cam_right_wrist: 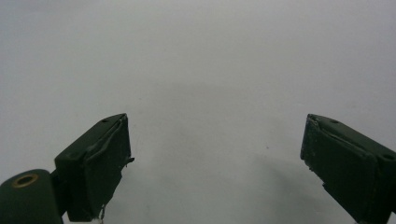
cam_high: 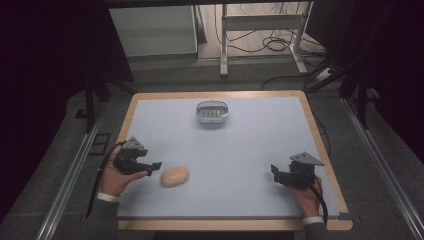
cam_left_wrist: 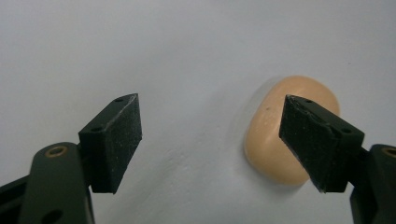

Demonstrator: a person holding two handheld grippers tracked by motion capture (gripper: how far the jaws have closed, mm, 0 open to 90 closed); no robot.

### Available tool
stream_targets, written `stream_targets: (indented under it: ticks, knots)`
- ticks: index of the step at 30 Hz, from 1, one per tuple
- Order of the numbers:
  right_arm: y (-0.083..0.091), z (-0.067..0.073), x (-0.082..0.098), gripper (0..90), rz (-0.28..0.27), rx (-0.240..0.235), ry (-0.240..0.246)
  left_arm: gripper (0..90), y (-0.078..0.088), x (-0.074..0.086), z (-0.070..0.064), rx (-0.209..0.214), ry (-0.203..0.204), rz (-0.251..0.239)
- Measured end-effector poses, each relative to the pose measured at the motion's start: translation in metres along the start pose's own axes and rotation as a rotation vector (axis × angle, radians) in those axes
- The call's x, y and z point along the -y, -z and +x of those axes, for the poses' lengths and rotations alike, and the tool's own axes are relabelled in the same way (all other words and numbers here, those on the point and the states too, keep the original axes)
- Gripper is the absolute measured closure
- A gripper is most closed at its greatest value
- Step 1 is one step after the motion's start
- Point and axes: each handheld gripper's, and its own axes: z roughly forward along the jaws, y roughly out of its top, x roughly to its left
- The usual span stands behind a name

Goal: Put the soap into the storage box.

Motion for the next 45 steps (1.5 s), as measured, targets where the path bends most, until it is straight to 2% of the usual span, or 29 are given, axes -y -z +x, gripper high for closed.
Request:
stream_targets:
  ticks: [1,6,21,42,43,45]
  knots:
    - [0.0,0.0,0.0,8.5,-0.001,0.002,0.0,21.7,0.001,-0.005,-0.002,0.003,-0.019,0.004]
    - [0.0,0.001,0.0,8.5,-0.001,0.002,0.004,21.8,0.001,-0.014,-0.007,0.01,-0.051,0.015]
    - [0.0,0.001,0.0,8.5,0.002,0.006,0.003,22.1,-0.013,-0.034,-0.022,0.037,-0.129,0.078]
    - [-0.001,0.001,0.0,8.5,0.007,0.007,0.008,22.0,-0.039,-0.03,-0.04,0.086,-0.195,0.189]
    - [-0.001,0.001,0.0,8.5,0.007,0.006,0.007,21.9,-0.04,-0.029,-0.042,0.109,-0.203,0.199]
    - [-0.001,0.001,0.0,8.5,0.007,0.007,0.007,21.8,-0.041,-0.028,-0.043,0.12,-0.201,0.202]
